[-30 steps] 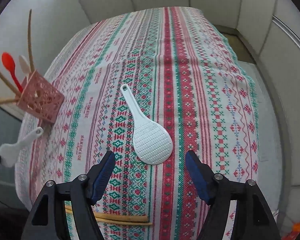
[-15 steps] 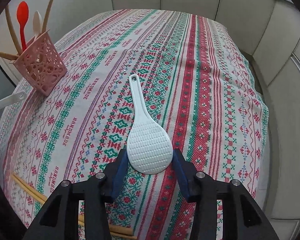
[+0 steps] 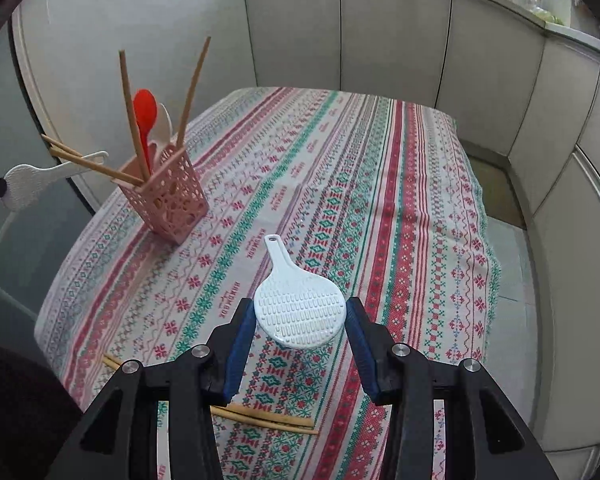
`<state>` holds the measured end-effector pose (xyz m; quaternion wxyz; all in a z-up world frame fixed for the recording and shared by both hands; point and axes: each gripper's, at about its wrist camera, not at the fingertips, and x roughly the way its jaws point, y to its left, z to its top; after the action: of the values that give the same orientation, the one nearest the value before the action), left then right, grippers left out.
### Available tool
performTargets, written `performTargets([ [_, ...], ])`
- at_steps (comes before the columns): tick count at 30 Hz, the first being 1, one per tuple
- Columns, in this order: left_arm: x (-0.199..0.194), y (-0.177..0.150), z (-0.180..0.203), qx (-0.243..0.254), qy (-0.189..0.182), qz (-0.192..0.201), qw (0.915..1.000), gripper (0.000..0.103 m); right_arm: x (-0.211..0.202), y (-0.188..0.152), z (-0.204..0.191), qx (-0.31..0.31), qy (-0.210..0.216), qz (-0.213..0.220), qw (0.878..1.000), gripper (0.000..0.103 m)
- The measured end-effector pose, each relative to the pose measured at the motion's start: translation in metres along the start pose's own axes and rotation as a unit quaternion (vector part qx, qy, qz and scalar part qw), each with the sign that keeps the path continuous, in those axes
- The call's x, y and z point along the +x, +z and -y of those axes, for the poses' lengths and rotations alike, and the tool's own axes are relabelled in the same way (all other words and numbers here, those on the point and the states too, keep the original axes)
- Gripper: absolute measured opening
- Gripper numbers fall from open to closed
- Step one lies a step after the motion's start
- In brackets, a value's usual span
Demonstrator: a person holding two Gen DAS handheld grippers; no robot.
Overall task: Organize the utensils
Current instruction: 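Lift the rice paddle with the left tool while the right tool grasps the white spoon, then carry the paddle and white spoon over the pink basket and release both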
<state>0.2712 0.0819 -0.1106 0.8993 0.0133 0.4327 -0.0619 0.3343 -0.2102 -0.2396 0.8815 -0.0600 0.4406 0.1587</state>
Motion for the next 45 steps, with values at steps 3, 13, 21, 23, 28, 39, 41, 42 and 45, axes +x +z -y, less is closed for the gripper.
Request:
performTargets([
  [3,-0.005,0.015,0.016,0.054,0.046,-0.001,0.9975,0.002,-0.009,0.008,-0.001,0.002,0.007,0.014,1.0,0.046],
  [13,0.035,0.064,0.075,0.257,0.181,-0.077,0.9462,0.002,-0.024,0.02,0.002,0.018,0.028,0.045,0.998,0.046],
  [21,0.084,0.091,0.098,0.29,0.187,-0.14,0.9279,0.002,-0.039,0.02,0.01,0.035,0.041,0.068,0.996,0.046],
  [23,0.098,0.094,0.098,0.286,0.185,-0.162,0.9259,0.002,-0.043,0.02,0.013,0.04,0.044,0.073,0.996,0.046],
  [28,0.125,0.1,0.1,0.277,0.182,-0.193,0.9236,0.002,-0.048,0.019,0.018,0.047,0.046,0.078,0.995,0.046],
  [39,0.123,0.127,0.063,0.097,0.063,-0.169,0.9788,0.008,-0.053,0.024,0.017,0.052,0.049,0.084,0.994,0.046],
  [41,0.108,0.12,0.057,0.076,0.046,-0.15,0.9847,0.011,-0.055,0.027,0.013,0.045,0.049,0.085,0.994,0.046],
  [42,0.101,0.117,0.055,0.069,0.039,-0.141,0.9868,0.014,-0.057,0.028,0.009,0.04,0.05,0.086,0.994,0.046],
  [45,0.074,0.097,0.052,0.056,0.014,-0.108,0.9925,0.034,-0.063,0.032,-0.005,0.018,0.045,0.087,0.995,0.046],
])
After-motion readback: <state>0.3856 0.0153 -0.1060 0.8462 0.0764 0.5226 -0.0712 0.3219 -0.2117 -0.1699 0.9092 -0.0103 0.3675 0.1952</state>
